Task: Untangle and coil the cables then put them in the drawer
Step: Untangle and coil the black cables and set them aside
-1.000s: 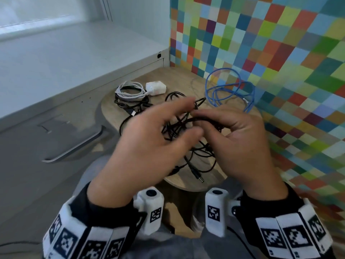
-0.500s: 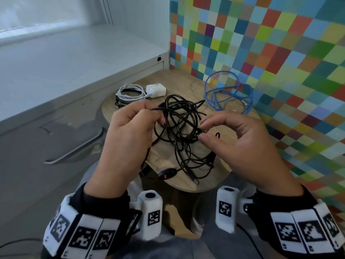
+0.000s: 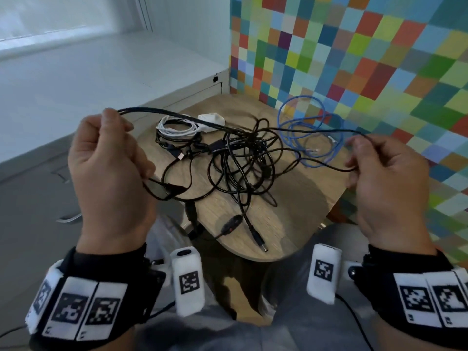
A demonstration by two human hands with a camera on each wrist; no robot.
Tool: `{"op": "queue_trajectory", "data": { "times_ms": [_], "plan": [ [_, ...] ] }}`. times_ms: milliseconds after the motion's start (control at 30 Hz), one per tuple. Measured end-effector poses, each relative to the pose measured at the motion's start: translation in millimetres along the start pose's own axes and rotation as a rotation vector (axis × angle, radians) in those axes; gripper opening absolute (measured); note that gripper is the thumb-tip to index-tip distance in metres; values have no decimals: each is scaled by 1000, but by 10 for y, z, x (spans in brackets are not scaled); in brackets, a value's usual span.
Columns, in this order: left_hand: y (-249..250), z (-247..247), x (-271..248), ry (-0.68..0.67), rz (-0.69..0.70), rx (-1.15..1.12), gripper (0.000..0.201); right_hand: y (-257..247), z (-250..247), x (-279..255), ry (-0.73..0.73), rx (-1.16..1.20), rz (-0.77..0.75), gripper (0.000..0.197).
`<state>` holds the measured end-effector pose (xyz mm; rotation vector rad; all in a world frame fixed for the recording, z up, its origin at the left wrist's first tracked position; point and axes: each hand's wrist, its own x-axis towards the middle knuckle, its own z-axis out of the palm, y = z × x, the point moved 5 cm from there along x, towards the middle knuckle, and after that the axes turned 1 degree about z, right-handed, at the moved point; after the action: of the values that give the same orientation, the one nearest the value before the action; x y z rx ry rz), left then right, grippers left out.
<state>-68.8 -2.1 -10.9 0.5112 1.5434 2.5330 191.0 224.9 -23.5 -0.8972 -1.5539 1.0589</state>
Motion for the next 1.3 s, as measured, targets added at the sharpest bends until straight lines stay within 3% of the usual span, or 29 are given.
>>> {"op": "queue_trajectory", "data": {
  "times_ms": [167, 267, 433, 500, 600, 733, 833, 900, 1033, 1133, 1300],
  "plan": [
    [-47, -56, 41, 23, -33, 35, 29, 53, -103, 73, 103, 278, 141, 22],
    [-82, 18, 2, -50, -36, 43, 28, 82, -33, 73, 61, 349, 147, 30],
    [-54, 193, -130, -188, -52, 61, 30, 21, 118, -30, -192, -175, -14, 44],
    [-30, 257, -176, -245, -45, 43, 34, 2, 183, -93, -281, -327, -20, 39],
    [-26, 317, -230, -304, -30, 45, 29, -31, 232, -103, -302, -538, -109, 27],
    [-49, 373, -271, -354, -1, 63, 29, -132, 250, -126, -236, -645, -202, 38],
    [-54, 385, -278, -368, 19, 87, 27, -279, 376, -260, -332, -545, -336, 52],
    [-54, 398, -290, -385, 18, 89, 25, -317, 512, -373, -451, -469, -325, 55],
    [-31, 410, -314, -408, 29, 89, 21, -235, 731, -504, -603, -439, -252, 40],
    [-17, 379, -293, -390, 43, 73, 21, -185, 708, -459, -522, -395, -236, 20],
    [-98, 220, -150, -222, 52, 177, 26, -207, 545, -340, -429, -152, -127, 34]
  ]
}}
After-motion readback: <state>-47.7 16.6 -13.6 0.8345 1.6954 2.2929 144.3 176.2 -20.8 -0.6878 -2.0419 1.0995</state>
